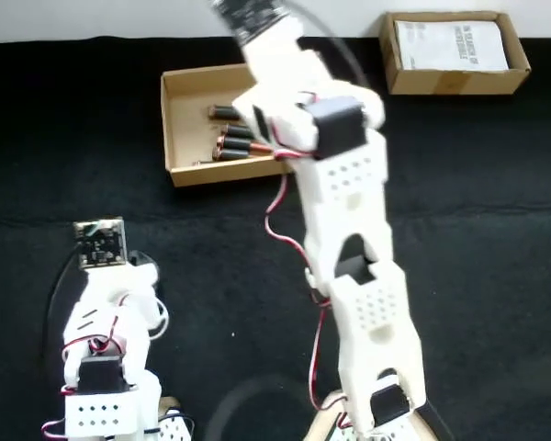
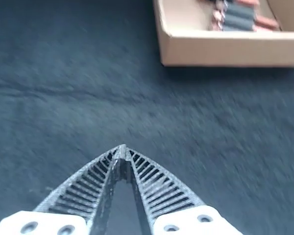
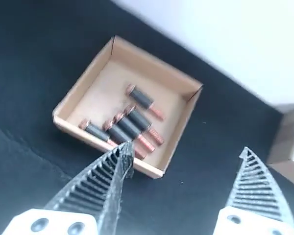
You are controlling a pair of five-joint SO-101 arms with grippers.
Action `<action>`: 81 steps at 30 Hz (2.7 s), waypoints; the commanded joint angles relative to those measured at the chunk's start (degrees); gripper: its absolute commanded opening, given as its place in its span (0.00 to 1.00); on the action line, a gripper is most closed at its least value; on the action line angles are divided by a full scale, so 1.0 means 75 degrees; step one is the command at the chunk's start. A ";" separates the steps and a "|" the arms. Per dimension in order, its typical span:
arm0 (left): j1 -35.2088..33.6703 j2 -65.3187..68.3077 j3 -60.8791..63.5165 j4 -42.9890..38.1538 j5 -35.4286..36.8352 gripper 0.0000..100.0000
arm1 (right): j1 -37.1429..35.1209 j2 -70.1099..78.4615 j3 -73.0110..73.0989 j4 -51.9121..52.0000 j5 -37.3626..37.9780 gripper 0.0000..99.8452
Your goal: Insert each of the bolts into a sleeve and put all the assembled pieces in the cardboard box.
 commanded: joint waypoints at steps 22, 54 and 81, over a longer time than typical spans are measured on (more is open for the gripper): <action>0.0416 -0.0053 0.0100 0.2016 0.0000 0.01 | 0.1694 -0.7777 0.4366 0.0111 -0.1149 0.01; 0.0393 -0.0053 0.0100 0.3071 -0.0035 0.01 | 0.1741 -1.3568 2.3203 -0.6394 -0.1149 0.01; 0.0393 -0.0053 0.0100 0.3118 -0.0023 0.01 | 0.2948 -1.3638 2.5090 -0.8188 -0.1149 0.01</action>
